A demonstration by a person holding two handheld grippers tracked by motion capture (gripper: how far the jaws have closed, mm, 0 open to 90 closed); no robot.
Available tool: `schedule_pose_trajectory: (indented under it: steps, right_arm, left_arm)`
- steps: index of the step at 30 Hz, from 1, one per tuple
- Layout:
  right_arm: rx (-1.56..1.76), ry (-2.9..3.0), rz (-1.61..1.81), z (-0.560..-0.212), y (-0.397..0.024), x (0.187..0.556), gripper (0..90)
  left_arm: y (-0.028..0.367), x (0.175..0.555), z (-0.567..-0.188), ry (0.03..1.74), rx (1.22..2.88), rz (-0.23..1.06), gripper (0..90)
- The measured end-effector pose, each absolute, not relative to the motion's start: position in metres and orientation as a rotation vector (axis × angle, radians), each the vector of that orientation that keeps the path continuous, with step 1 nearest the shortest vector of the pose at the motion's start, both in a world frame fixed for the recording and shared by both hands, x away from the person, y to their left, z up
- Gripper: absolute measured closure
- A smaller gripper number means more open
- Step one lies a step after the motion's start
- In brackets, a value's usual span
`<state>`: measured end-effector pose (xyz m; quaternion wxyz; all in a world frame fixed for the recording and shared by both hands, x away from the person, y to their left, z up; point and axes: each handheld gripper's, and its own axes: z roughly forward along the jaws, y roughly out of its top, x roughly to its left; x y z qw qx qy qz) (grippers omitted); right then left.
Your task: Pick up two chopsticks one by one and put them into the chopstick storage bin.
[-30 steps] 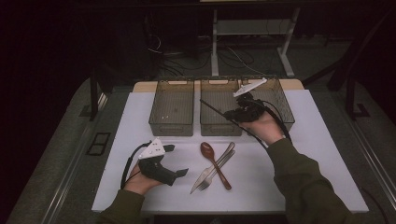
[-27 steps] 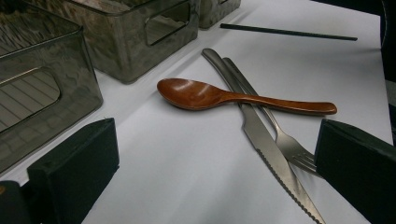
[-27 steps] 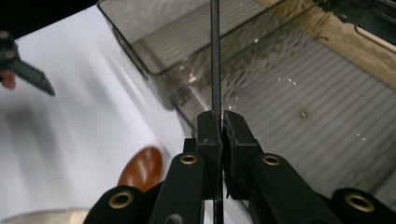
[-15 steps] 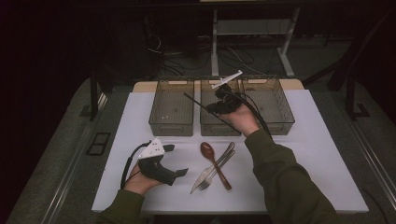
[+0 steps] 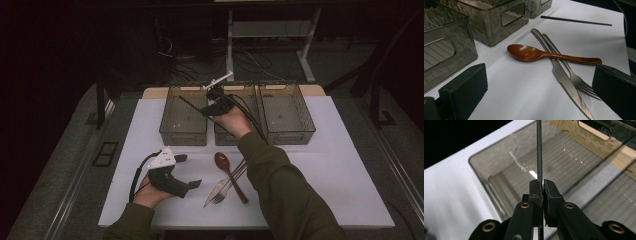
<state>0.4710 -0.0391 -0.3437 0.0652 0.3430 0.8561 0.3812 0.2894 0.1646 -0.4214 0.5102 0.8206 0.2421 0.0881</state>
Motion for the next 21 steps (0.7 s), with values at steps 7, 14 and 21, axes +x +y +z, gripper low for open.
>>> schedule_pose_trajectory:
  steps: [7, 14, 21]
  right_arm:
    - [1.031, 2.571, 1.165, -0.340, -0.010, 0.484, 85.0]
    - [1.035, 2.562, 1.168, -0.339, 0.015, 0.498, 85.0]
    - [1.059, 2.551, 1.174, -0.345, 0.032, 0.512, 85.0]
  left_arm:
    - [0.165, 0.289, -0.421, 0.585, 1.969, 0.206, 0.0]
    - [0.165, 0.290, -0.421, 0.581, 1.966, 0.207, 0.0]
    - [0.165, 0.291, -0.421, 0.580, 1.960, 0.197, 0.0]
